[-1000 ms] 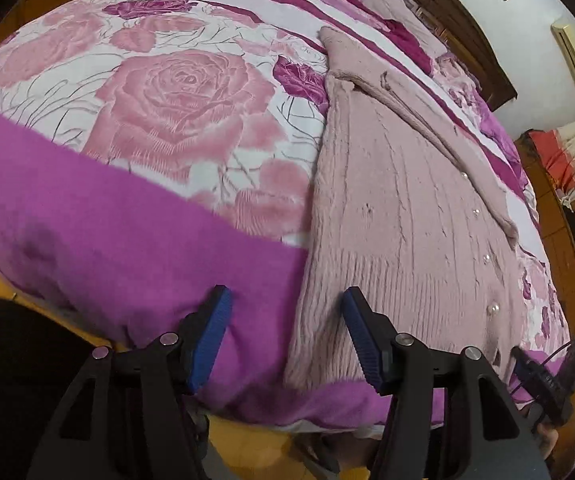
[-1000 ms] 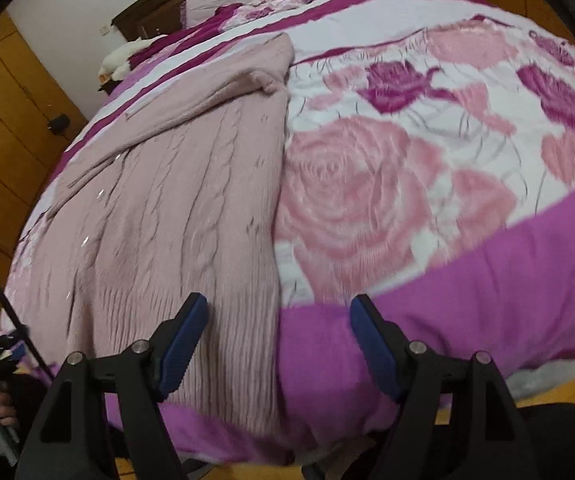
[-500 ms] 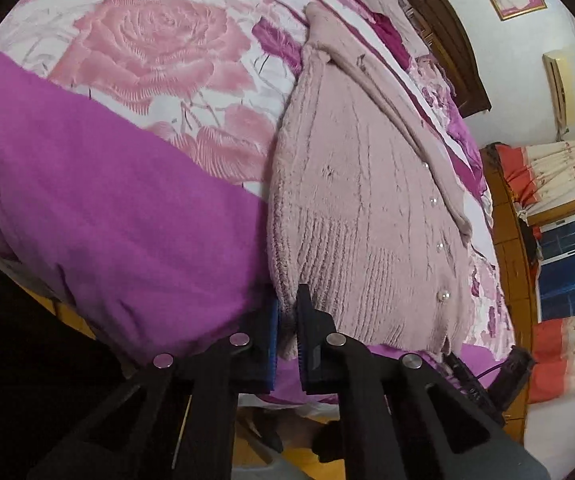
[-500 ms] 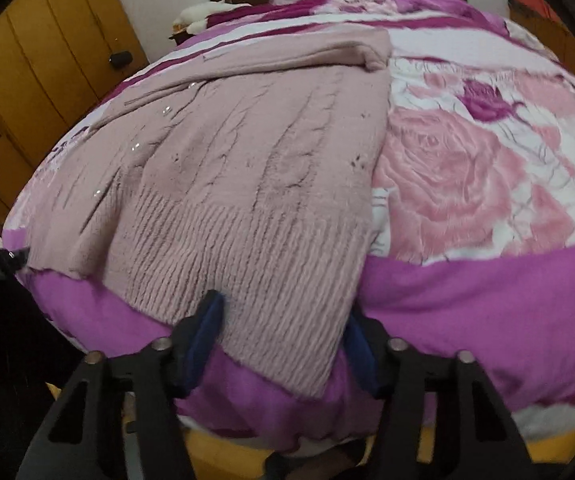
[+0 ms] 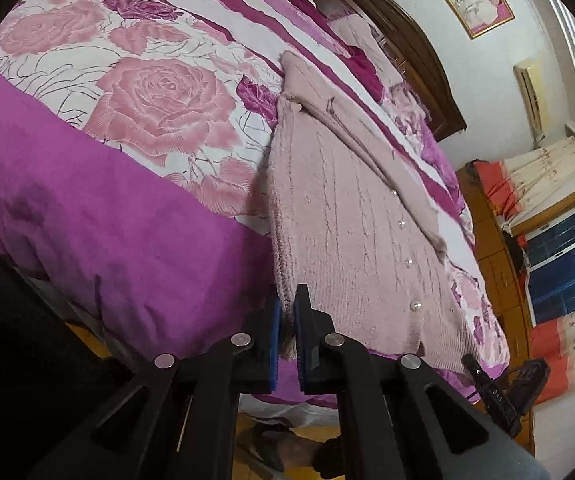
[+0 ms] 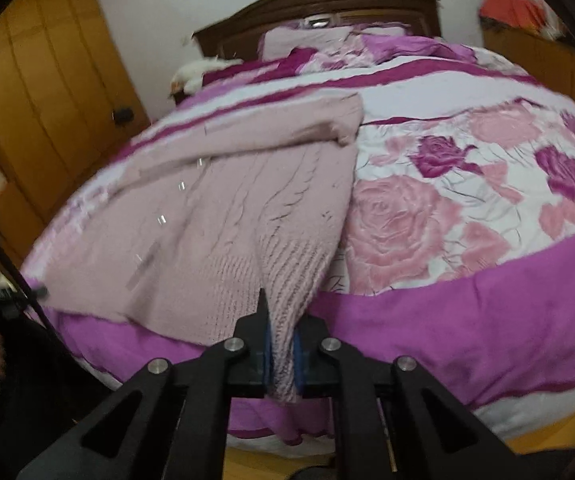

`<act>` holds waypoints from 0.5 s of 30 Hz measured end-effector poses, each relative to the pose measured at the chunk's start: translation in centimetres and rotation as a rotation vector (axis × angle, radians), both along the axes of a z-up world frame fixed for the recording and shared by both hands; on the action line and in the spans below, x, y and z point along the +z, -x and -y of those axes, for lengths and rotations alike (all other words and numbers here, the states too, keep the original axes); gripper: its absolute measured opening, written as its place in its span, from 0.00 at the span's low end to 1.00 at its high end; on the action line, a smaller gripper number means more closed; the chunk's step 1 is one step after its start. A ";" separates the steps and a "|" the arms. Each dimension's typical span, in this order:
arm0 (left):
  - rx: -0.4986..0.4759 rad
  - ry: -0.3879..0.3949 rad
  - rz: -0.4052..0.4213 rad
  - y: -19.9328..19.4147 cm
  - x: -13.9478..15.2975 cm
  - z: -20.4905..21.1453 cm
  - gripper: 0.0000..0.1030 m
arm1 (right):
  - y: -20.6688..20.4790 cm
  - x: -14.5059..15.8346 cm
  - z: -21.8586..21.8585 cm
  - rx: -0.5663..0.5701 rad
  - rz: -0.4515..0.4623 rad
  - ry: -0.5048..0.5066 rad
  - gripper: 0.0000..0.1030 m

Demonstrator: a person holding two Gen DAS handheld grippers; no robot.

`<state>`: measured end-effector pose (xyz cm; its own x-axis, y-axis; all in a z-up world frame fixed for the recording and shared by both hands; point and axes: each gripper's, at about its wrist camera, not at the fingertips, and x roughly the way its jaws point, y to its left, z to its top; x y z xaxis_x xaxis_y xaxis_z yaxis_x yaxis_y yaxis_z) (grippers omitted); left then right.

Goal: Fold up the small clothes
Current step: 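Lift the ribbed hem with the right tool toward the collar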

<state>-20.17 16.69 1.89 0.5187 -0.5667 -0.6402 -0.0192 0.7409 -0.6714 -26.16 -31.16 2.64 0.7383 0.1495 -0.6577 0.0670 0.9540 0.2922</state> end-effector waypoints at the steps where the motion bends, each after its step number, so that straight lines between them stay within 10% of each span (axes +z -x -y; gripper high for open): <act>1: 0.004 0.006 0.003 0.0 0.1 0.1 0.00 | 0.1 0.1 0.3 -0.007 0.005 -0.021 0.08; 15: 0.031 0.163 0.108 6.2 2.2 -1.9 0.00 | 3.6 1.3 0.3 -0.012 0.049 -0.212 0.07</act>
